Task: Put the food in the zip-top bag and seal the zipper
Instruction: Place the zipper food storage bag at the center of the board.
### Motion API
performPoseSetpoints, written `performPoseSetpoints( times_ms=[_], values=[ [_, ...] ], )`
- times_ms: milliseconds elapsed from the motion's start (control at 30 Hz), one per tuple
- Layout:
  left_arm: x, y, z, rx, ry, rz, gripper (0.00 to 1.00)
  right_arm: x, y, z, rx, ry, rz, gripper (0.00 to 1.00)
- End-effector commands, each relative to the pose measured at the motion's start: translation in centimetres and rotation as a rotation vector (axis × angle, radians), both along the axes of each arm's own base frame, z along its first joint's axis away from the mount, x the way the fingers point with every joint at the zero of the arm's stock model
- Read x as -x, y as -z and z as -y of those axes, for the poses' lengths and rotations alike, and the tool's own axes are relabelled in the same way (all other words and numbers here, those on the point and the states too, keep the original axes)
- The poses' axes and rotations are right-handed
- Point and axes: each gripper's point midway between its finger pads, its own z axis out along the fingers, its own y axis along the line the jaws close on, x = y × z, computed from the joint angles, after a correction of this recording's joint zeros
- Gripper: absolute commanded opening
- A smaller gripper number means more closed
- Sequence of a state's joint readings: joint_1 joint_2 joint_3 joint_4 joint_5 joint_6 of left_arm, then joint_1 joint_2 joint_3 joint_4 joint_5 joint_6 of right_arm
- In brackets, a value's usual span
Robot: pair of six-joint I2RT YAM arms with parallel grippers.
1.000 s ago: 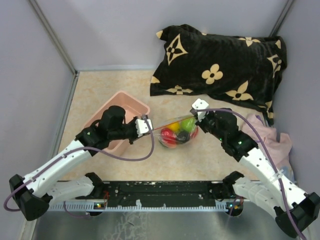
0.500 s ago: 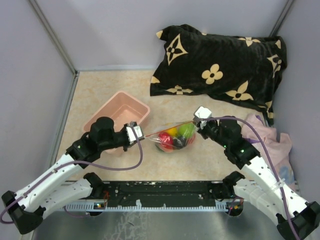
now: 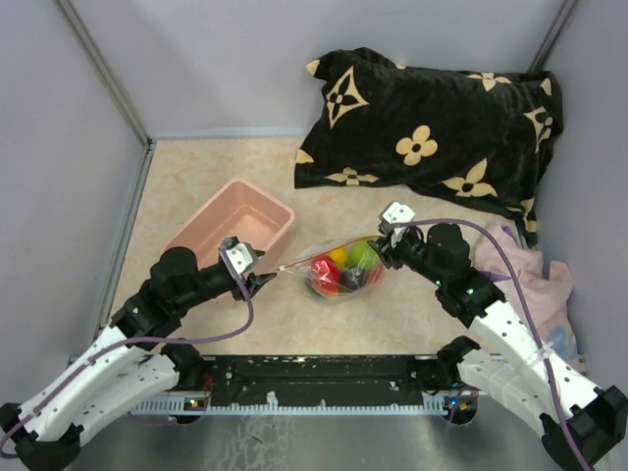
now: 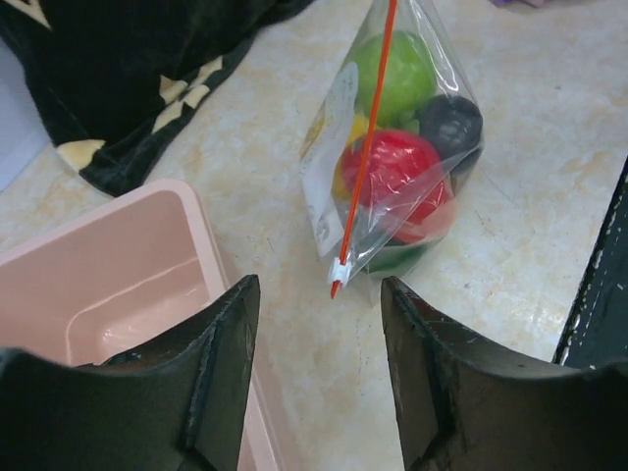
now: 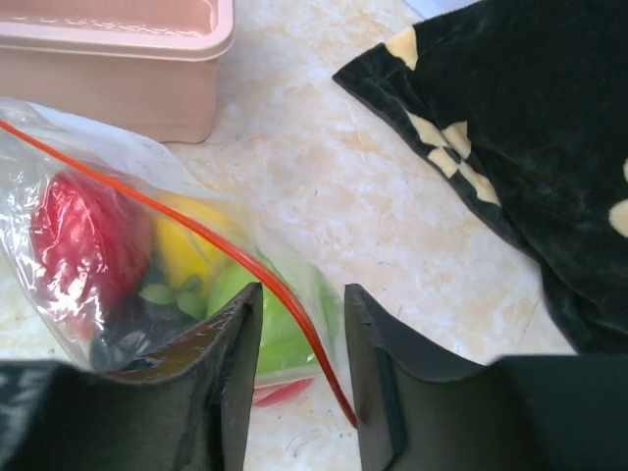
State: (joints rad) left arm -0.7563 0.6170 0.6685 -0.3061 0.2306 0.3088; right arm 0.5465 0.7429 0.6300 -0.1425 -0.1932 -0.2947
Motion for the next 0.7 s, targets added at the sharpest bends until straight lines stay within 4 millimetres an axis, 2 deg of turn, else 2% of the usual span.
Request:
performPoseSetpoints(
  times_ms=[0, 100, 233, 333, 400, 500, 667],
  values=[
    [-0.1, -2.7, -1.3, 0.111, -0.082, 0.049, 0.62, -0.6, -4.0, -0.1, -0.141, 0.038, 0.072, 0.48],
    [-0.1, -4.4, -3.2, 0.173, -0.173, 0.084, 0.73, -0.7, -5.4, 0.9, -0.158, 0.089, 0.104, 0.59],
    [-0.1, -6.5, -5.9, 0.262, -0.306, 0.082, 0.82, -0.8, -7.3, 3.0, -0.174, 0.208, 0.096, 0.67],
    [-0.3, -7.3, -8.4, 0.306, -0.443, 0.044, 0.89, -1.4, -7.7, 5.9, -0.21, 0.407, 0.053, 0.69],
    [-0.3, -8.0, -10.4, 0.34, -0.547, 0.02, 1.0, -1.5, -7.9, 8.1, -0.224, 0.54, 0.036, 0.69],
    [0.4, -9.5, -14.0, 0.424, -0.717, -0.027, 1.0, -0.6, -8.8, 10.2, -0.259, 0.637, 0.021, 0.7],
    [2.8, -11.7, -18.3, 0.52, -0.826, -0.032, 1.0, 2.3, -9.9, 14.1, -0.341, 0.769, 0.07, 0.71]
  ],
)
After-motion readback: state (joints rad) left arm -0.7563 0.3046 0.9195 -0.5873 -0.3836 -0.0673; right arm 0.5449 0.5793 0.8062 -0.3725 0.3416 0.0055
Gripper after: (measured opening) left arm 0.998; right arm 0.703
